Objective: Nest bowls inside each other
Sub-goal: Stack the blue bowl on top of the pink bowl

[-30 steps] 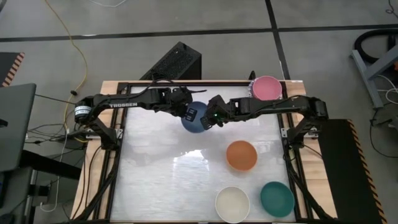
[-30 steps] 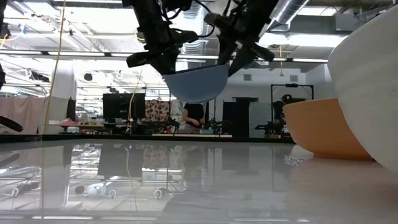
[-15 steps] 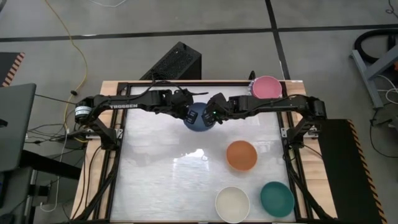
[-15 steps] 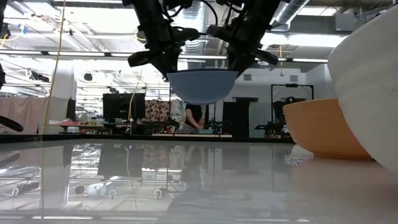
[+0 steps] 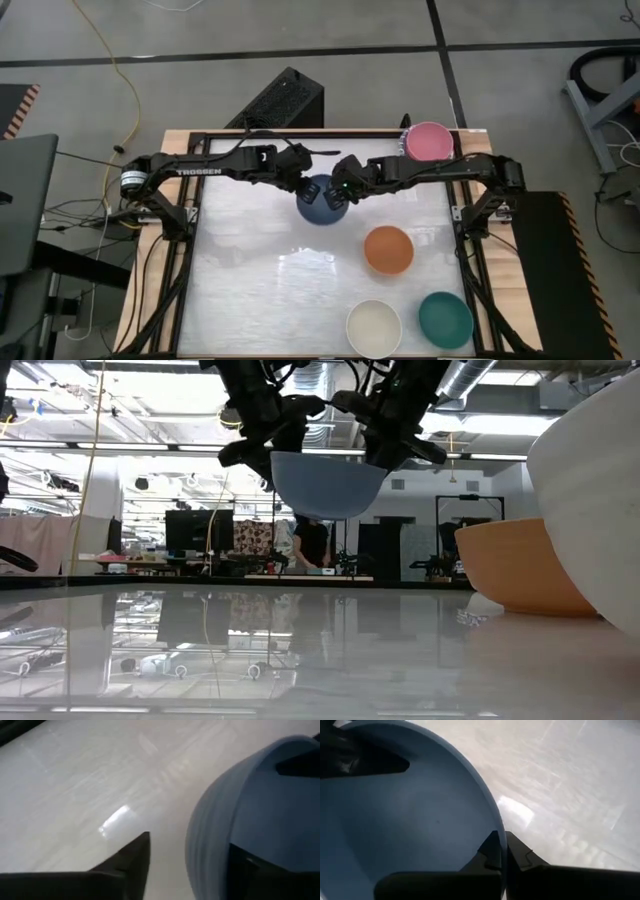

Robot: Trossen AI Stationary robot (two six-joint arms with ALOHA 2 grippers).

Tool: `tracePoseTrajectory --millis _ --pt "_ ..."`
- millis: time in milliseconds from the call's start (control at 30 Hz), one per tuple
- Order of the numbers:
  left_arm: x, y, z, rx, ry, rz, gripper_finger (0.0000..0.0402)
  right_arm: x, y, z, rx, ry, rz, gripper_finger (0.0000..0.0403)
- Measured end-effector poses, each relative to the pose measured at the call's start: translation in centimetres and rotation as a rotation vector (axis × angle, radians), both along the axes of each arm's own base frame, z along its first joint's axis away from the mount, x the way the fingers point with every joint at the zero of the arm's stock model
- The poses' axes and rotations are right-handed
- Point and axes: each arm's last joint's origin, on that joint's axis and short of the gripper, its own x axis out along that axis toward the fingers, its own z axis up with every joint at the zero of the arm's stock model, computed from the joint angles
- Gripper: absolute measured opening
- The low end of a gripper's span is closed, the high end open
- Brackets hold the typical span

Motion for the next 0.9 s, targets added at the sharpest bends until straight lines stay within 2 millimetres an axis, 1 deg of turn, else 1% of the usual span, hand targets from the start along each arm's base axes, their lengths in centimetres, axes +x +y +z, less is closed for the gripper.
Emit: tracePoseTrajectory --millis 133,233,467,600,700,833,900 --pt "0.0 0.0 0.0 0.001 0.006 -0.036 0.0216 0.0 0.0 0.0 0.0 0.006 0.005 0.0008" --pt "-0.1 0.0 0.1 0.008 0.013 -0.079 0.0233 -0.1 0.0 -0.1 0.014 0.009 0.012 0.0008" --pt "-0.5 0.6 0.9 0.012 -0.008 -0.223 0.0237 -0.3 -0.5 -0.2 0.065 0.043 0.071 0.0007" --pt "-0.9 0.8 1.4 0.011 -0.028 -0.256 0.0238 -0.7 -0.9 -0.4 0.077 0.083 0.092 0.0007" --pt "-1.4 0.8 2.3 0.02 -0.055 -0.26 0.0238 -1.2 -1.4 -0.6 0.089 0.131 0.108 0.0007" --pt "-2.2 0.6 3.6 0.032 -0.104 -0.257 0.0238 -1.5 -2.3 -0.6 0.085 0.151 0.11 0.0007" --pt "-2.9 0.4 4.6 0.04 -0.137 -0.252 0.0238 -1.9 -3.0 -0.2 0.082 0.143 0.128 0.0007"
